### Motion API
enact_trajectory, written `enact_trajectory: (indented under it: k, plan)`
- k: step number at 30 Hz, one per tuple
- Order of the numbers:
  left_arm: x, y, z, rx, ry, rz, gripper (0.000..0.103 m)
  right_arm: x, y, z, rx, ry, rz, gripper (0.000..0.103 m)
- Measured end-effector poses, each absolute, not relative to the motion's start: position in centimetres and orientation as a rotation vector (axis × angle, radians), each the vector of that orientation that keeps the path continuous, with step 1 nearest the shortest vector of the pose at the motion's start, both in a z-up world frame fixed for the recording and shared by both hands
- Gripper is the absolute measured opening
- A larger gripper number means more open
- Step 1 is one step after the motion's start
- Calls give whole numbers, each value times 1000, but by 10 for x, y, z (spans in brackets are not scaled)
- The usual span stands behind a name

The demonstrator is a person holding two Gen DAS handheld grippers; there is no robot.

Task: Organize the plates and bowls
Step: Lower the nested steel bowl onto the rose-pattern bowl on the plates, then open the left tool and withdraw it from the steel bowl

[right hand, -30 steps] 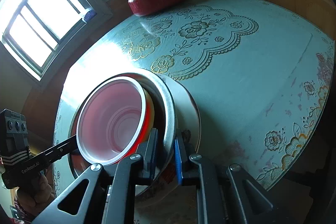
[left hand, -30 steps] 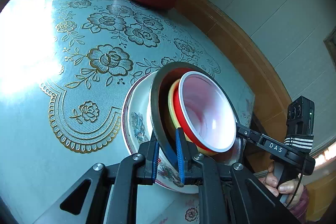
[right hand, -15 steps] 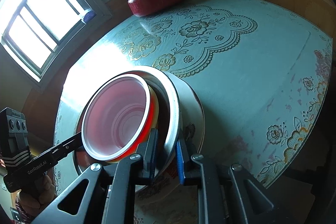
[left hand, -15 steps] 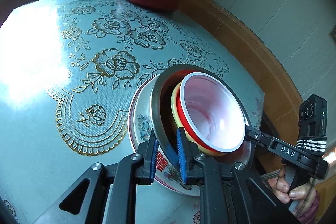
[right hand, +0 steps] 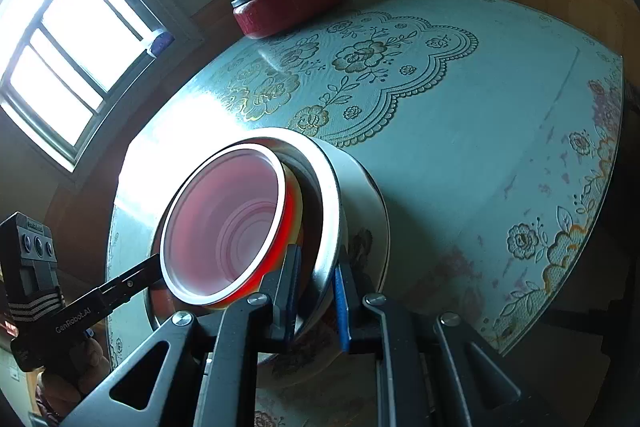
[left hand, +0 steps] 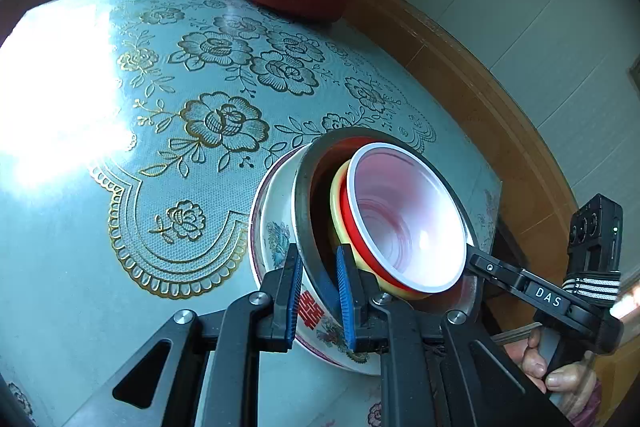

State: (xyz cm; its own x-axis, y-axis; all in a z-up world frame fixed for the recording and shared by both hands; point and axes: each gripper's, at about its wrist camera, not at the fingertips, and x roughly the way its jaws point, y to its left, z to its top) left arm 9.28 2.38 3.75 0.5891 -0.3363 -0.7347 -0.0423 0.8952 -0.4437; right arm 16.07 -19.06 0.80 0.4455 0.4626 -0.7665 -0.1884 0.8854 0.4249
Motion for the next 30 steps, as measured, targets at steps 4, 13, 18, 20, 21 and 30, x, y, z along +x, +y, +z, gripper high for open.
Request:
enact_trajectory:
  k: [4, 13, 18, 20, 21, 30]
  plan:
    - [91, 21, 39, -418, 925, -174, 18, 155, -190, 7, 307, 1029, 398, 17]
    - [81, 20, 44, -396, 918, -182, 20, 146, -180, 11, 290, 1016, 358, 26]
    - [70, 20, 49, -388, 893, -171, 20, 139, -177, 13, 254, 985, 337, 27]
    - [63, 20, 53, -373, 874, -151, 20, 133, -175, 17, 214, 944, 313, 28]
    - [59, 20, 55, -362, 861, -136, 20, 129, -174, 19, 193, 920, 300, 28]
    - [32, 16, 54, -296, 817, 9, 20, 99, -168, 27, 73, 805, 273, 29]
